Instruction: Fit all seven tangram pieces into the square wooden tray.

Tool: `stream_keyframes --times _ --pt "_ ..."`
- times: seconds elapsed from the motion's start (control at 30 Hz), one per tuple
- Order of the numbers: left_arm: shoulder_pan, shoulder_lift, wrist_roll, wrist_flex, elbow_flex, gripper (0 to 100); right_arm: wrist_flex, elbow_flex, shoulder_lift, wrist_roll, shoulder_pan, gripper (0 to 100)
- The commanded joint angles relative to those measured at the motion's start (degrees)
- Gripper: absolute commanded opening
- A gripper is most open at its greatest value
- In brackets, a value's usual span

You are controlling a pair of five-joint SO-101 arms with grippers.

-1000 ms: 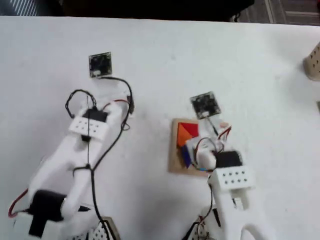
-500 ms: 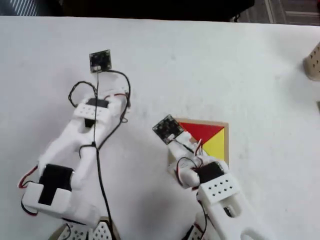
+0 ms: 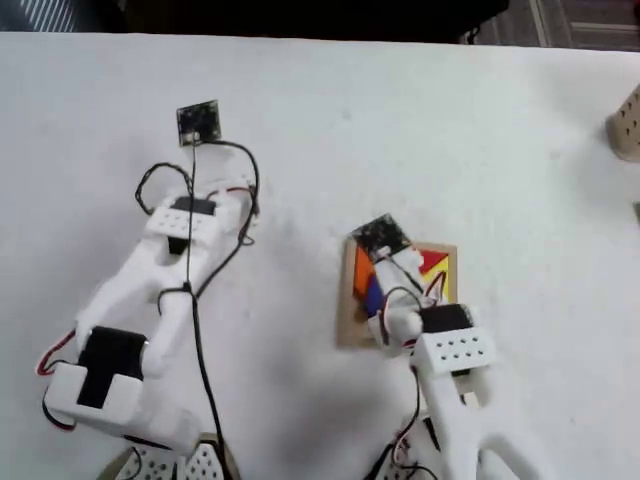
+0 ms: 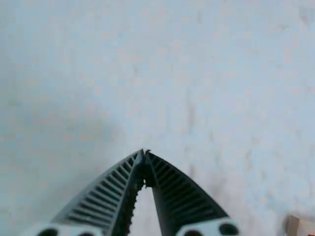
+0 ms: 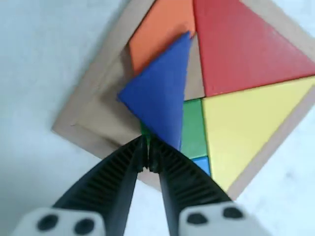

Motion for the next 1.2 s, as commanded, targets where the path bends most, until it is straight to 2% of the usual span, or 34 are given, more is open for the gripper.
stream_keyframes --times 0.0,0.23,0.4,0.53,0.63,0.9,1.17 --pt "-0.7 -0.3 -0.6 -0.3 -2.9 2 2.3 -3.4 -1.5 0.5 3.2 1.8" --pt "-0.7 -0.3 -0.7 -0.4 -3.0 2 3.6 -3.3 -7.3 -0.2 5.3 1.8" --pt "-0.7 -0.3 -0.7 -0.4 -3.0 2 -7.8 -1.6 -8.6 -7.3 5.8 1.8" --pt "-0.7 -0.3 -0.7 -0.4 -3.0 2 -14.8 -0.6 -4.4 -7.8 1.9 1.8" --pt "-1.6 -0.3 -0.7 -0.4 -3.0 2 -17.2 -3.6 3.1 -7.6 2.8 1.8" --pt "-2.4 -0.3 -0.7 -0.4 -3.0 2 -14.1 -16.9 23.9 -6.6 4.1 1.8" --pt "-2.5 -0.2 -0.7 -1.8 -2.6 2 -10.7 -14.4 19.6 -5.8 1.8 1.8"
